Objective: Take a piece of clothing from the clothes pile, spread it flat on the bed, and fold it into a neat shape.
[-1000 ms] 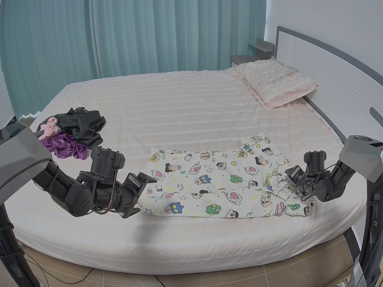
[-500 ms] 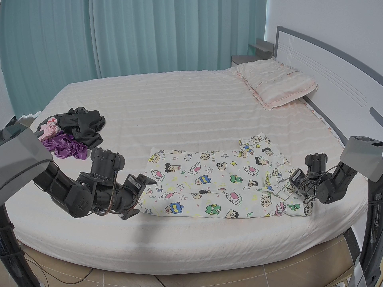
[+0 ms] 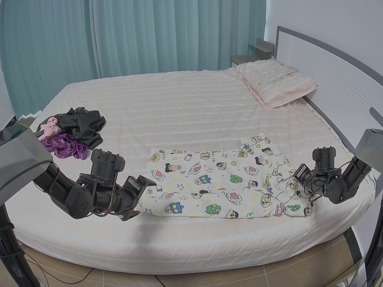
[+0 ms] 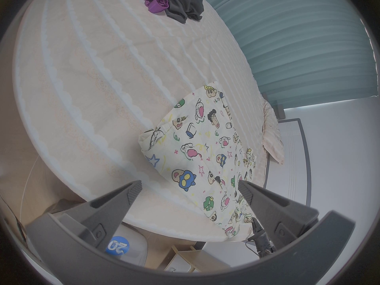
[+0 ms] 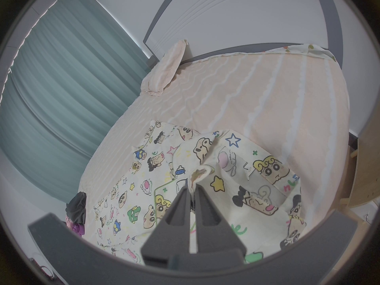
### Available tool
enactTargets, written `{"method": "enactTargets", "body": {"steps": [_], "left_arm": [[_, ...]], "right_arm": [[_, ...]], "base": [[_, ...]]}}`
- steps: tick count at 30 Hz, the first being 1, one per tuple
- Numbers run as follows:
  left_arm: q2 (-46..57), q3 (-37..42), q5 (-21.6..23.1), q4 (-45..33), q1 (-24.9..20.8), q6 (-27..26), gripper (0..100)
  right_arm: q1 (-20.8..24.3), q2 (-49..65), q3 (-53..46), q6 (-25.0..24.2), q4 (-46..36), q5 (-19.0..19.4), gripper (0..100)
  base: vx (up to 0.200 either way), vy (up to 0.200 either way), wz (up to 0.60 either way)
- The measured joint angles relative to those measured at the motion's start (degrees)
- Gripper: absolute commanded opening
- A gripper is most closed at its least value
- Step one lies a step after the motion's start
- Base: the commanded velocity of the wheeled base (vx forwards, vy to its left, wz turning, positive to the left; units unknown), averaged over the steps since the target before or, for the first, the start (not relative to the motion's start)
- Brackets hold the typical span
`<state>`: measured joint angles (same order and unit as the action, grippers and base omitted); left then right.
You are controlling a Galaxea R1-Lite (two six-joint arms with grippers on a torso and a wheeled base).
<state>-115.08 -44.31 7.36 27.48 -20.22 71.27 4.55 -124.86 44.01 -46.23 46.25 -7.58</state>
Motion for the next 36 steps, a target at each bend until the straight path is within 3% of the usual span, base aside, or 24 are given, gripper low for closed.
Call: {"method": "enactTargets", "body": {"steps": [11,23,34,35,36], "left_arm": [[0.02,0.18,0.07,0.0,-0.2,-0.02,100],[-0.16,0.18,0.18,0.02,-0.44,-0.07,100],[-0.44,0.18,0.22,0.02,-0.59,-0.1,100],[-0.44,0.18,0.21,0.0,-0.59,-0.1,100],[-0.44,0.18,0.21,0.02,-0.59,-0.1,100]], "right_arm": [[0.68,8.13,-2.54,3.06,-6.33,0.72,0],[3.19,14.24,-4.71,3.29,-13.35,0.8,0],[4.49,16.23,-10.22,3.01,-13.46,0.74,0],[4.55,16.29,-10.69,2.9,-13.36,0.66,100],[4.66,16.34,-11.15,2.84,-13.3,0.56,100]], "base": [[0.0,0.0,0.0],[0.0,0.0,0.0],[0.0,0.0,0.0],[0.0,0.0,0.0],[0.0,0.0,0.0]]}}
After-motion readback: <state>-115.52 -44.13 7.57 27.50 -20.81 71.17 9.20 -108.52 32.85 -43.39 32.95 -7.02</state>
